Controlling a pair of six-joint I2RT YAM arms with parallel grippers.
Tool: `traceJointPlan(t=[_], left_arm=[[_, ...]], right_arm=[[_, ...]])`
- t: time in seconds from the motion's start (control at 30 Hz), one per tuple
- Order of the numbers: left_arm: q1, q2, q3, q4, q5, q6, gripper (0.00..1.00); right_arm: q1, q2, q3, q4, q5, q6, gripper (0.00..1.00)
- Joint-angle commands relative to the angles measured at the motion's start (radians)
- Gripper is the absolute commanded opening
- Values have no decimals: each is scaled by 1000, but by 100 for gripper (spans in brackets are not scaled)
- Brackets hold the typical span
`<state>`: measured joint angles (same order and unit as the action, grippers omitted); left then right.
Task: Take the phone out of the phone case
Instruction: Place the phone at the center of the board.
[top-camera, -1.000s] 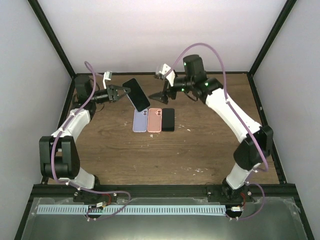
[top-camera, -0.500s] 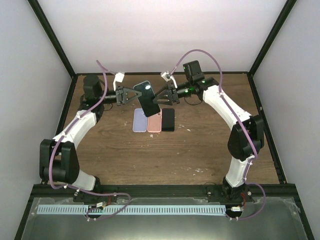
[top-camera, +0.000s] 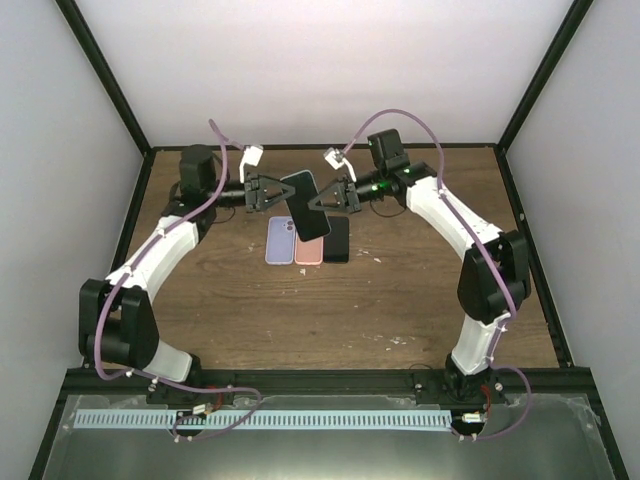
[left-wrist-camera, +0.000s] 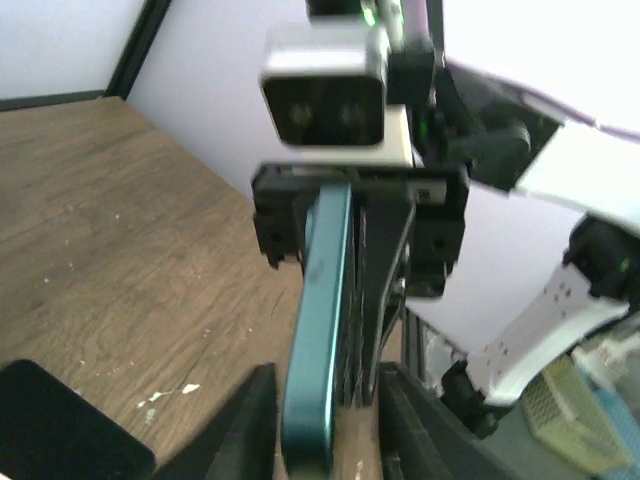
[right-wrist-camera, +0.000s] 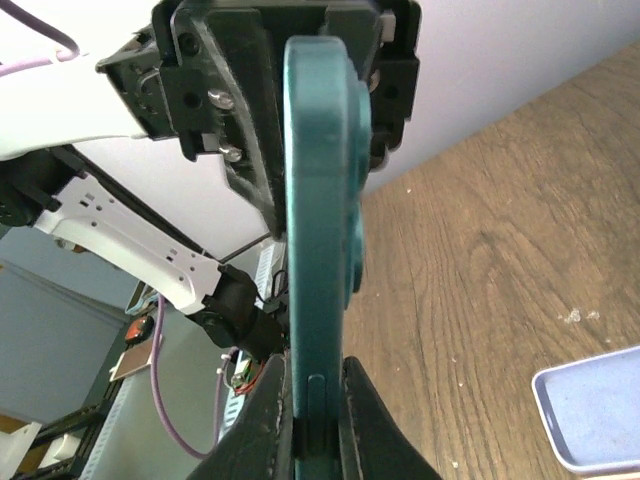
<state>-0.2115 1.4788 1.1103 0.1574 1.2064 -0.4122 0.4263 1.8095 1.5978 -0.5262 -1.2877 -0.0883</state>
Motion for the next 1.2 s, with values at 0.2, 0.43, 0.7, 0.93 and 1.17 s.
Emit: traceJointPlan(t=[0.2,0.43,0.7,0.93,1.17], left_arm=[[78,-32,77,-314,-162,217,85],[161,-35,70,-404,-251,254,97],[170,-17,82,-470,-312,288,100],[173,10,105,-498,-329,305,100],[175,37,121,-514,-342,318,100]], right_arm=[[-153,-106,-229,103,43,193,1],[-284,-104,-397,95,145,193,1],[-361,16,-430,77,221,150,1],[-363,151,-372,26,248,119,1],[-364,216,-342,63,264,155,1]])
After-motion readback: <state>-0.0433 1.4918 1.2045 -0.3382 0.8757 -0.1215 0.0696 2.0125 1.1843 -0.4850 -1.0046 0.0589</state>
